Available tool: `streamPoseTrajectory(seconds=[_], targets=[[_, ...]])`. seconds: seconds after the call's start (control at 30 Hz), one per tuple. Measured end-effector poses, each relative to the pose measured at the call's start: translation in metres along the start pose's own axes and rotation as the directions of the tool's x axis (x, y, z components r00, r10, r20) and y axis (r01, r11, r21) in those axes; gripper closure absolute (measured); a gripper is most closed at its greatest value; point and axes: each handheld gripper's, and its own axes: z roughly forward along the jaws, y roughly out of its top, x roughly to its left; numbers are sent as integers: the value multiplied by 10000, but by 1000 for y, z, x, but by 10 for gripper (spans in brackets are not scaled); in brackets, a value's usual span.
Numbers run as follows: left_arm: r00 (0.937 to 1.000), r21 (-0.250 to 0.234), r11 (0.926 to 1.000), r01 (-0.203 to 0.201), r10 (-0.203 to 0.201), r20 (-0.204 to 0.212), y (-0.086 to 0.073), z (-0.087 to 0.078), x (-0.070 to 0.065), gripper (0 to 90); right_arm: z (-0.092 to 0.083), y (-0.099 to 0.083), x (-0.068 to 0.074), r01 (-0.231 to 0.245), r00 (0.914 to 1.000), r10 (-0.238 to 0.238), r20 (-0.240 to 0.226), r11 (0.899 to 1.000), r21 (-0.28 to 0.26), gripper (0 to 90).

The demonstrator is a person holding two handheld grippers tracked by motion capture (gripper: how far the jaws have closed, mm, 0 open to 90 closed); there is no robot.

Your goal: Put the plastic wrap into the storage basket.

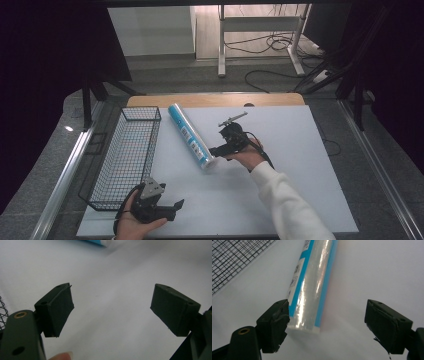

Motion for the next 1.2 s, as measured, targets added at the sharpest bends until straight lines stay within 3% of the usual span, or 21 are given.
streamPoseTrajectory(seconds=[0.43,0.63,0.83,1.13,1.2], targets=[[10000,-17,10000,-25,25,-55,-1,0,1,178,41,34,19,271,9996,-268,-45,9968,746,208],[10000,-19,10000,-30,30,-57,-2,-1,2,178,59,36,25,319,9991,-345,242,9945,999,208],[10000,-21,10000,-10,10,-70,-2,0,3,177,78,36,29,270,9990,-325,311,9864,1619,213],[10000,-5,10000,8,-8,-89,-2,-1,4,177,89,34,30,233,9977,-357,574,9789,2029,252],[10000,4,10000,3,-3,-92,-2,0,4,177,89,34,29,40,9987,-149,496,9769,2138,263]])
